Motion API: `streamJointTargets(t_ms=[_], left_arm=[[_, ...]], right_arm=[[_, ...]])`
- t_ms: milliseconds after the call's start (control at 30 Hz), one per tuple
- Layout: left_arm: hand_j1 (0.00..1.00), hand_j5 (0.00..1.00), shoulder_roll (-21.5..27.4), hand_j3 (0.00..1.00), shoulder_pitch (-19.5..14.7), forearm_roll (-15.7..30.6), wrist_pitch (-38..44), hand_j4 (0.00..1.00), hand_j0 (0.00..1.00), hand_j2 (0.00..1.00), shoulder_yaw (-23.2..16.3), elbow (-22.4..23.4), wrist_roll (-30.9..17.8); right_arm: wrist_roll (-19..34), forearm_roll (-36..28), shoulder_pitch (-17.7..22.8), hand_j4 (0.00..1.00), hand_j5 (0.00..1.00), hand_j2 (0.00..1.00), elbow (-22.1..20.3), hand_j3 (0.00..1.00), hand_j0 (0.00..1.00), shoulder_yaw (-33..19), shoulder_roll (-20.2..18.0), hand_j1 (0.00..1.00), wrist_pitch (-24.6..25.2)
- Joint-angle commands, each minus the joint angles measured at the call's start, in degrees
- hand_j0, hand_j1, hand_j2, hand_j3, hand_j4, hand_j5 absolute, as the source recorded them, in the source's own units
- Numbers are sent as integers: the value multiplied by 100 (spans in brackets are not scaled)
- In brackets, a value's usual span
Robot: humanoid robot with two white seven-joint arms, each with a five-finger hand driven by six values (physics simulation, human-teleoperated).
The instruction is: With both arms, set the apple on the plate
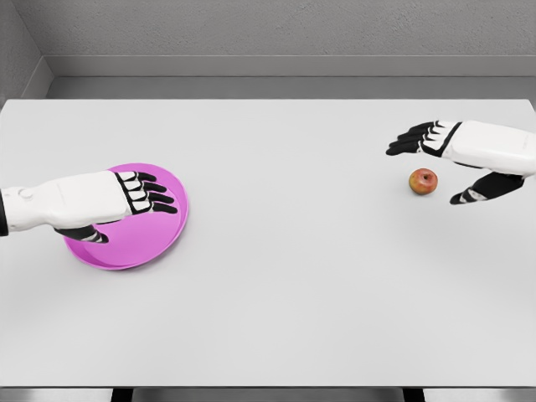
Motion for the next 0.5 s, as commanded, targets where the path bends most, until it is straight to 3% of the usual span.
streamJointTargets(t_ms=[0, 133, 367, 467], left_arm=[[100, 100, 4, 100, 0, 34, 8, 100, 100, 100, 3, 0, -12], [100, 100, -58, 100, 0, 17, 8, 100, 100, 100, 3, 9, -117], [100, 100, -93, 100, 0, 17, 8, 100, 100, 100, 3, 9, -266], [100, 100, -93, 100, 0, 17, 8, 100, 100, 100, 3, 18, -275]], right_arm=[[39, -405, 0, 100, 100, 100, 14, 100, 100, 142, -29, 100, 17], [39, -405, -88, 100, 100, 100, 137, 100, 100, 414, 59, 100, 17], [39, -247, -299, 100, 100, 100, 1156, 100, 100, 528, 278, 100, 17], [39, -36, -308, 100, 100, 100, 1245, 100, 100, 625, 516, 100, 17]])
